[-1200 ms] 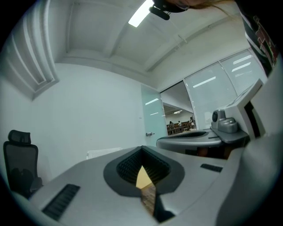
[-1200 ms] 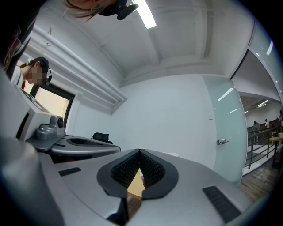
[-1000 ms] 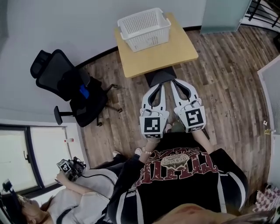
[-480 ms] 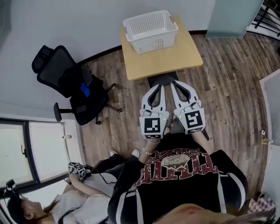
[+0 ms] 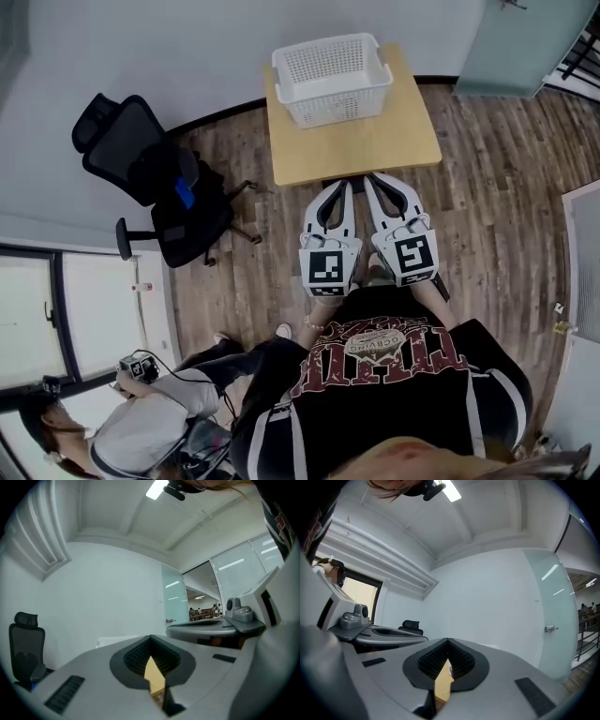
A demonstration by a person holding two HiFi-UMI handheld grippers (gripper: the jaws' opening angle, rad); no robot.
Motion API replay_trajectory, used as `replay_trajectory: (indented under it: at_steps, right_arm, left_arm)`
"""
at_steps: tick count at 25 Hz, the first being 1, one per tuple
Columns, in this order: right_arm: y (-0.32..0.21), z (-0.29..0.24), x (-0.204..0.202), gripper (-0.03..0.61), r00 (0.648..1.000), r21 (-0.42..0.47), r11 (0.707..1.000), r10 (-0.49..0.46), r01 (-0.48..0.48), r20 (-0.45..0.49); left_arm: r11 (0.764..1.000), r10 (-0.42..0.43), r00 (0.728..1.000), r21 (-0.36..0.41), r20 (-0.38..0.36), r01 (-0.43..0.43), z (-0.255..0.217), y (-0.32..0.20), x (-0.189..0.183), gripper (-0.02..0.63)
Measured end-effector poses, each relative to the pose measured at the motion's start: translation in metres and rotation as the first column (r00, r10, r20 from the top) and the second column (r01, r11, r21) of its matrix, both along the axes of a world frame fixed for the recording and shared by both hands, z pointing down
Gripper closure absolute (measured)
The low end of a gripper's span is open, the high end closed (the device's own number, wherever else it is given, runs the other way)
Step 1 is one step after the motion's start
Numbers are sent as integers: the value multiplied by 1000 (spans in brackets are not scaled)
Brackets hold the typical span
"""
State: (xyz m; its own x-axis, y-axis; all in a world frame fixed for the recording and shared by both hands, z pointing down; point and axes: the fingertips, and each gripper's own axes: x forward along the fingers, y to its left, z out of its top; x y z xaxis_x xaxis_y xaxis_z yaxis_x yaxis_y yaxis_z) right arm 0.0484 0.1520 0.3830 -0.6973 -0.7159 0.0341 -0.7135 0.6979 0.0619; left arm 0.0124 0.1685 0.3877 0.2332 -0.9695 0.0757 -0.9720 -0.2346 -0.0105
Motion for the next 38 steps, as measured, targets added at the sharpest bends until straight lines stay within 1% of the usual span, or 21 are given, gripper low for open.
replay_trajectory:
  at_steps: [6, 12, 18, 24, 31, 38]
  right_arm:
    - [-33, -3, 4, 563, 999, 4, 999, -39, 39, -3]
    - [-56, 3, 16, 561, 998, -4, 998, -59, 59, -3]
    - [-79, 8, 25, 562, 998, -13, 998, -56, 56, -3]
    - [-99, 7, 27, 562, 998, -6, 998, -55, 55, -4]
    - [-139, 10, 20, 562, 1000, -8, 1000, -6, 6, -12]
    - [-180, 9, -10, 563, 1000, 5, 1000, 22, -22, -19]
  left_arm:
    - [1000, -28, 1000, -10, -12, 28, -1, -33, 5, 583]
    - [998, -60, 998, -16, -15, 59, 4, -52, 13, 583]
    - [998, -60, 998, -38, -23, 59, 12, -73, 19, 583]
    - [999, -44, 998, -34, -48, 43, 10, -95, 21, 583]
    - [1000, 1, 999, -21, -47, -2, 10, -134, 12, 583]
    - [999, 29, 998, -17, -50, -30, 8, -179, -23, 583]
